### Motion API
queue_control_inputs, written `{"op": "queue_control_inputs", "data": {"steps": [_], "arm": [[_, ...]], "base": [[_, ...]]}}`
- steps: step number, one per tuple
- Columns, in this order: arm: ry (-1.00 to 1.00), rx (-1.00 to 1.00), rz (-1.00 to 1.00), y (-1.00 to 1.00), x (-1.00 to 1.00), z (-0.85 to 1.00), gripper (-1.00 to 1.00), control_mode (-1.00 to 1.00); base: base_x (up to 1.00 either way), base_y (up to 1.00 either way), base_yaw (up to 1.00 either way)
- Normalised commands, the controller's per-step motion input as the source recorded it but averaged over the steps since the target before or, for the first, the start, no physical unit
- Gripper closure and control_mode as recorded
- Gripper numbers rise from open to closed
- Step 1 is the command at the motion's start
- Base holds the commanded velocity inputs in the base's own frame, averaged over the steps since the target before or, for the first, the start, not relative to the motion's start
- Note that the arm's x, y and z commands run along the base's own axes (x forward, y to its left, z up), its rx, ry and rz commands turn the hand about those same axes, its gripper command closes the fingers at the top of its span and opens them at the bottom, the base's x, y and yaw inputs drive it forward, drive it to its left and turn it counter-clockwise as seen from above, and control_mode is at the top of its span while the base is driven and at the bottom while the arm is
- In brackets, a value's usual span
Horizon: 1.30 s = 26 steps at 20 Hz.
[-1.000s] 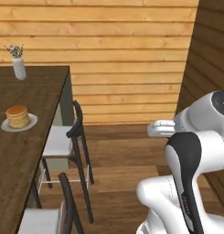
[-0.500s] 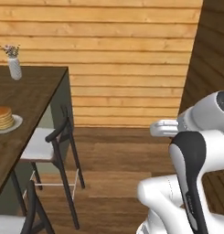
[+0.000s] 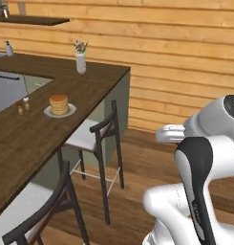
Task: Take the strawberry from the fridge and place it on top of the pancake, located on the dining counter.
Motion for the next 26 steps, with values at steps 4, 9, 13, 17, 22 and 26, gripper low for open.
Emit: {"op": "queue_control_inputs", "data": {"steps": [4,9,13,17,22,26], "arm": [[0.00,0.00,0.00,0.00,0.00,0.00,1.00,1.00],[0.00,0.00,0.00,0.00,0.00,0.00,1.00,1.00],[0.00,0.00,0.00,0.00,0.00,0.00,1.00,1.00],[0.00,0.00,0.00,0.00,0.00,0.00,1.00,1.00],[0.00,0.00,0.00,0.00,0.00,0.00,1.00,1.00],[0.00,0.00,0.00,0.00,0.00,0.00,1.00,1.00]], "base": [[0.00,-0.41,0.51],[-0.01,-0.39,0.54],[0.00,-0.24,0.54],[0.00,-0.25,0.53],[0.00,-0.78,0.41],[0.00,-1.00,0.31]]}}
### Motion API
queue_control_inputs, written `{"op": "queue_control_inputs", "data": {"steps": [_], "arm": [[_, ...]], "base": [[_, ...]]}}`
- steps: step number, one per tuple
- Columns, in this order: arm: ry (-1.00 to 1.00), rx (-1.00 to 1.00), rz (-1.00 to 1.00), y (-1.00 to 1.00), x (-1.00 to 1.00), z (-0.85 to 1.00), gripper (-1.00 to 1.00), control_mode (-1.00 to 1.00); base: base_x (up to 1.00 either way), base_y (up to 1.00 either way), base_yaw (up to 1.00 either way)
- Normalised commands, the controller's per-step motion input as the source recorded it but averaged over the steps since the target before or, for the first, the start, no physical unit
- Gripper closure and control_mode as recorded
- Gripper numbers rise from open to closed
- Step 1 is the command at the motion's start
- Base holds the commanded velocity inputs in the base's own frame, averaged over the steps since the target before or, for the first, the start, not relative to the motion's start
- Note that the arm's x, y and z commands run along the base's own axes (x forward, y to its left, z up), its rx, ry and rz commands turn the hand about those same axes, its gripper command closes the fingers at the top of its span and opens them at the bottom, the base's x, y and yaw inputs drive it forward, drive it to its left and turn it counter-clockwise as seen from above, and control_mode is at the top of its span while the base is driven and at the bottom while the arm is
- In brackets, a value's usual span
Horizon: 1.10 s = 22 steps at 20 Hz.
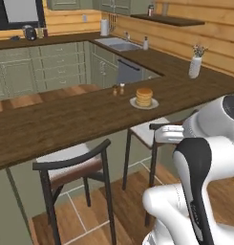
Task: Take the strawberry from the fridge and place it on top of the pancake, located on the dining counter.
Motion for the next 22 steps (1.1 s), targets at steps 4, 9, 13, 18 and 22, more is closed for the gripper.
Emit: {"op": "queue_control_inputs", "data": {"steps": [4,9,13,18,22], "arm": [[0.00,0.00,0.00,0.00,0.00,0.00,1.00,1.00],[0.00,0.00,0.00,0.00,0.00,0.00,1.00,1.00],[0.00,0.00,0.00,0.00,0.00,0.00,1.00,1.00],[0.00,0.00,0.00,0.00,0.00,0.00,1.00,1.00],[0.00,0.00,0.00,0.00,0.00,0.00,1.00,1.00]], "base": [[0.23,-0.95,0.34],[0.41,-0.91,0.39],[0.33,-0.97,0.37],[0.66,-0.22,0.12],[0.64,-0.01,0.04]]}}
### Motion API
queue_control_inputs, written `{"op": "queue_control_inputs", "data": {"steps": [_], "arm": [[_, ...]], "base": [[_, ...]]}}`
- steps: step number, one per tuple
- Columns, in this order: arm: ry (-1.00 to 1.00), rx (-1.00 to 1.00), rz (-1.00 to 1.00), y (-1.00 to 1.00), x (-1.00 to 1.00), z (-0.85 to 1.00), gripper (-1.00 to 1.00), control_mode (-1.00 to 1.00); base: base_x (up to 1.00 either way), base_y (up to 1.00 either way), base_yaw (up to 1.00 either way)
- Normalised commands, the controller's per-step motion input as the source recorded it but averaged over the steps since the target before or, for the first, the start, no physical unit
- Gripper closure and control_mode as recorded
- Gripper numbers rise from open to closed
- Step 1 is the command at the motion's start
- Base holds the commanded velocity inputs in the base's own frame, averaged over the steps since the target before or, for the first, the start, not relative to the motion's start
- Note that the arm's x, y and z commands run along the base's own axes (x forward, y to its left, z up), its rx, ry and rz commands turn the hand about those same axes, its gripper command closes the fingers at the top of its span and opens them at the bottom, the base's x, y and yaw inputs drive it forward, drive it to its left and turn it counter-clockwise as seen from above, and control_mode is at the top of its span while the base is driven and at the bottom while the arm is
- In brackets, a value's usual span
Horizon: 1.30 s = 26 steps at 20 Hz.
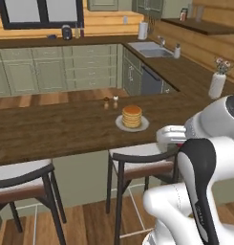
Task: Take the strawberry from the fridge and place it on top of the pancake, located on the dining counter.
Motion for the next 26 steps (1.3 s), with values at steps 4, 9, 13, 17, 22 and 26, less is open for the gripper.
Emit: {"op": "queue_control_inputs", "data": {"steps": [4,9,13,17,22,26], "arm": [[0.00,0.00,0.00,0.00,0.00,0.00,1.00,1.00],[0.00,0.00,0.00,0.00,0.00,0.00,1.00,1.00],[0.00,0.00,0.00,0.00,0.00,0.00,1.00,1.00],[0.00,0.00,0.00,0.00,0.00,0.00,1.00,1.00],[0.00,0.00,0.00,0.00,0.00,0.00,1.00,1.00],[0.00,0.00,0.00,0.00,0.00,0.00,1.00,1.00]], "base": [[0.80,-0.21,0.00],[0.37,-0.57,-0.03],[0.00,-0.49,-0.15],[0.00,-0.08,-0.15],[0.29,-0.16,-0.10],[0.28,-0.03,0.00]]}}
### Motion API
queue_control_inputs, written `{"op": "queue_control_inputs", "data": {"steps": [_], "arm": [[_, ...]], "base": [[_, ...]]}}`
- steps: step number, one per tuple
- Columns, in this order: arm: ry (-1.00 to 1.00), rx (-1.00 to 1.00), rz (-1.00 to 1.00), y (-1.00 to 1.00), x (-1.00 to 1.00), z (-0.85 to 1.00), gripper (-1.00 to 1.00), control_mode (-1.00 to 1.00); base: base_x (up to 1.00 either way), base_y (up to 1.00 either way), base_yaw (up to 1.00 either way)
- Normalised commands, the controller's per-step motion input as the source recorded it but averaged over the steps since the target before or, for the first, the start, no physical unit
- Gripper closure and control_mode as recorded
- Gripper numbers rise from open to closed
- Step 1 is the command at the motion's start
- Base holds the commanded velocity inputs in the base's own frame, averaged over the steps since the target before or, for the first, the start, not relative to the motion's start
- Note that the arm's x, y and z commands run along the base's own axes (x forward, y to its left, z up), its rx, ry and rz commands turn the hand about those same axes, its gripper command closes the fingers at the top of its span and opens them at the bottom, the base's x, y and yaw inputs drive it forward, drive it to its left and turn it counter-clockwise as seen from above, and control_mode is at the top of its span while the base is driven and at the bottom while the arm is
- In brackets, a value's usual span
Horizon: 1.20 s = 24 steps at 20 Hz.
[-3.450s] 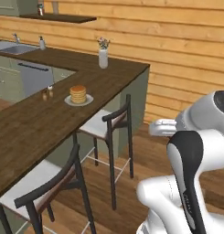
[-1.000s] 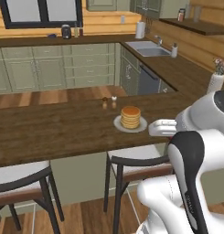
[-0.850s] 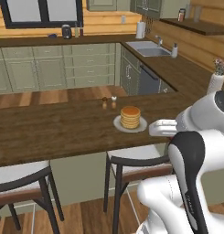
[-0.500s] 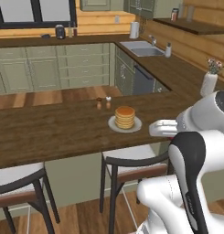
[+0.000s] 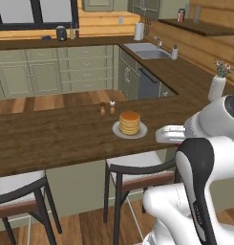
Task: Take the strawberry from the fridge and place it on top of the pancake, located on the dining counter.
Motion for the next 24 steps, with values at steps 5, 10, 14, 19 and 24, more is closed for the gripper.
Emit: {"op": "queue_control_inputs", "data": {"steps": [5,10,14,19,24], "arm": [[0.00,0.00,0.00,0.00,0.00,0.00,1.00,1.00],[-0.03,-0.01,0.02,-0.04,0.92,0.36,1.00,-1.00],[0.00,0.00,0.03,-0.10,1.00,0.11,1.00,-1.00],[0.10,-0.01,-0.01,-0.04,1.00,-0.19,1.00,-1.00],[0.07,-0.06,0.00,0.00,1.00,-0.71,1.00,-1.00]], "base": [[0.05,0.00,0.00],[0.00,0.00,0.00],[0.00,0.00,0.00],[0.00,0.00,0.00],[0.00,0.00,0.00]]}}
